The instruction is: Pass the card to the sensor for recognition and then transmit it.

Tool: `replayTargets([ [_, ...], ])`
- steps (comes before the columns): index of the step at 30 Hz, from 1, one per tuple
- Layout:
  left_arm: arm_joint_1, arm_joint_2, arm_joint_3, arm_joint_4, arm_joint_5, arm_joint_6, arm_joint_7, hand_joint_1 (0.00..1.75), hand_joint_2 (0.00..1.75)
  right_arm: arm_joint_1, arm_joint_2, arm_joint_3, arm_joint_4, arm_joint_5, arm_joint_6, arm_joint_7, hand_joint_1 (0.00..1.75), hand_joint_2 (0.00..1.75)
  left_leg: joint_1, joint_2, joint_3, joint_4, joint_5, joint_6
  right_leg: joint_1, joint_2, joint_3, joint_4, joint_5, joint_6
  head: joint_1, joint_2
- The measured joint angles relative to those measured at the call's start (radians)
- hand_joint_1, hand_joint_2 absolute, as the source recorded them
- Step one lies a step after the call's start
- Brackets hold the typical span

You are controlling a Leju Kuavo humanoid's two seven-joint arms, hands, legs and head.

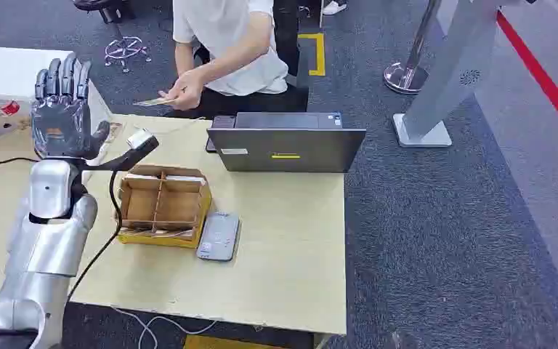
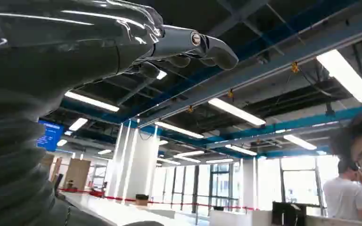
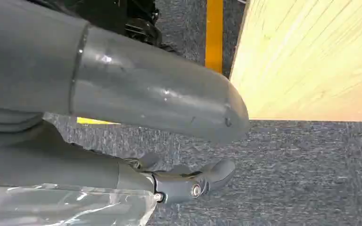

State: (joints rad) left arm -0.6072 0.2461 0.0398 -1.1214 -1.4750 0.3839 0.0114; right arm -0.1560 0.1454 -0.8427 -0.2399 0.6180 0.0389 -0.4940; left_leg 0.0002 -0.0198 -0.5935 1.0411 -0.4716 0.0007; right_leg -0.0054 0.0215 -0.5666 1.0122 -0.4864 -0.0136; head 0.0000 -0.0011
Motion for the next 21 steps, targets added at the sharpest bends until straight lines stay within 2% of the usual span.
replayTargets([
  [3, -0.080, 0.027, -0.057, 0.100, -0.027, -0.026, 0.032, 0.00, 1.75, 0.002, -0.001, 0.000, 0.000, -0.009, -0.001, 0.001, 0.00, 0.00, 0.000, 0.000, -0.002, 0.000, 0.000, 0.000, 0.000, 0.000, -0.001, 0.000, 0.000, 0.000, 0.000, 0.000],
  [7, -0.130, 0.041, -0.094, 0.180, -0.028, -0.025, 0.045, 0.00, 1.75, 0.004, -0.003, 0.000, 0.000, -0.011, -0.002, 0.002, 0.00, 0.00, 0.000, 0.001, -0.003, 0.000, 0.000, 0.000, 0.000, 0.000, -0.002, -0.001, 0.000, 0.000, 0.000, 0.000],
  [15, -0.141, 0.051, -0.107, 0.255, -0.007, -0.011, 0.044, 0.00, 1.75, 0.005, -0.003, -0.001, 0.001, -0.010, -0.015, 0.010, 0.00, 0.00, 0.000, 0.001, -0.004, 0.000, 0.000, 0.000, 0.000, 0.001, -0.003, -0.001, 0.000, 0.000, 0.000, 0.000],
  [16, -0.140, 0.051, -0.108, 0.260, -0.001, -0.003, 0.041, 1.75, 1.75, 0.005, -0.003, -0.001, 0.001, -0.009, -0.015, 0.014, 0.00, 0.00, 0.000, 0.001, -0.004, 0.000, 0.000, 0.000, 0.000, 0.001, -0.003, -0.001, 0.000, 0.000, 0.000, 0.000],
  [21, -0.124, 0.051, -0.114, 0.279, 0.006, 0.006, 0.025, 1.75, 1.75, 0.005, -0.003, -0.001, 0.002, -0.010, -0.017, 0.021, 0.00, 0.00, 0.000, 0.001, -0.004, 0.000, 0.000, 0.000, 0.000, 0.000, -0.003, -0.001, 0.000, 0.000, 0.000, 0.000],
])
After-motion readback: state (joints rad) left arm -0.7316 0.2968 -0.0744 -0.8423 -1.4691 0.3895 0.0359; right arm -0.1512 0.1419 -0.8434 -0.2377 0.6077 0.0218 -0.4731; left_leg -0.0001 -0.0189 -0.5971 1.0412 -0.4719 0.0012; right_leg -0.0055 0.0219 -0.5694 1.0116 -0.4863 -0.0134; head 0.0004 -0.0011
